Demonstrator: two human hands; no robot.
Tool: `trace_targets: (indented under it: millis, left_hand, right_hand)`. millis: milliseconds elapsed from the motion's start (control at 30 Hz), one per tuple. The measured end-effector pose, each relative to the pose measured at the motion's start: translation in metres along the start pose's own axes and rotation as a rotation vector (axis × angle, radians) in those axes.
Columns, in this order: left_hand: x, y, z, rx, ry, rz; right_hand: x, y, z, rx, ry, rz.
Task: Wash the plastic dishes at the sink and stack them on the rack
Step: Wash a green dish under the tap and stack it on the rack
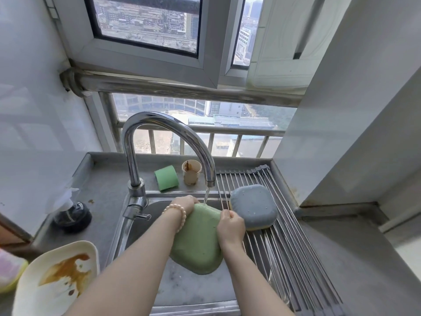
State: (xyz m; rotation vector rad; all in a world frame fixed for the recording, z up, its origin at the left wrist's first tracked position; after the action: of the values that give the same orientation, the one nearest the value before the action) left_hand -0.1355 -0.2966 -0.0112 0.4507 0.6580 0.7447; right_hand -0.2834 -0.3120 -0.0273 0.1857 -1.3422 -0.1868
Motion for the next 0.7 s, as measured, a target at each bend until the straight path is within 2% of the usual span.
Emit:
trace_targets:
  millis: [67, 167, 233, 300, 367, 467, 567, 700]
  left_hand:
    - [-0.001, -0.002, 0.002, -0.012, 0.004, 0.015]
    - [0.000, 0.005, -0.005, -0.194, -0.035, -0.028]
    - [-0.006, 0.015, -0.011, -0.276, -0.174, -0.050]
    - [-0.008, 0.020, -0.013, -0.285, -0.336, -0.077]
    - [-0.009, 0.017, -0.009, -0.239, -0.358, -0.062]
    - [-0.005, 0.011, -0.001, -0.189, -0.225, -0.059]
    - [-0.002, 0.005, 0.009, -0.243, -0.083, -0.032]
    - [0.005, -0.009, 0.016, -0.208, 0.045, -0.016]
  right_hand:
    - [-0.004, 0.000, -0.001, -0.019, -0.023, -0.046]
    - [-0.009, -0.002, -0.004, -0.054, -0.066, -0.115]
    - [-0.009, -0.004, -0.008, -0.057, -0.051, -0.131]
    - [-0.008, -0.003, -0.009, -0.054, -0.028, -0.126]
    - [-0.006, -0.002, -0.011, -0.047, -0.030, -0.115]
    - [-0.002, 0.000, -0.016, -0.042, -0.056, -0.101]
    - [-0.001, 0.003, -0.021, -0.053, -0.120, -0.099]
    - [-0.010, 0.004, -0.025, -0.044, -0.303, -0.208]
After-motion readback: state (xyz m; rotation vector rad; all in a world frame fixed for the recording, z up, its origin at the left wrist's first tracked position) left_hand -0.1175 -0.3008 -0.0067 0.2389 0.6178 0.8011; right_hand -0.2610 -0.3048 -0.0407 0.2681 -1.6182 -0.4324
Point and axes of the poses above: each hand's wrist, its own y-axis away from the middle knuckle, its own z-axis out of the back of the hand, x = y × z, the point moved 3 cm from there along -y, towards the middle knuckle, and after that the axes turned 13 degrees about -y, right-handed, at the moved point
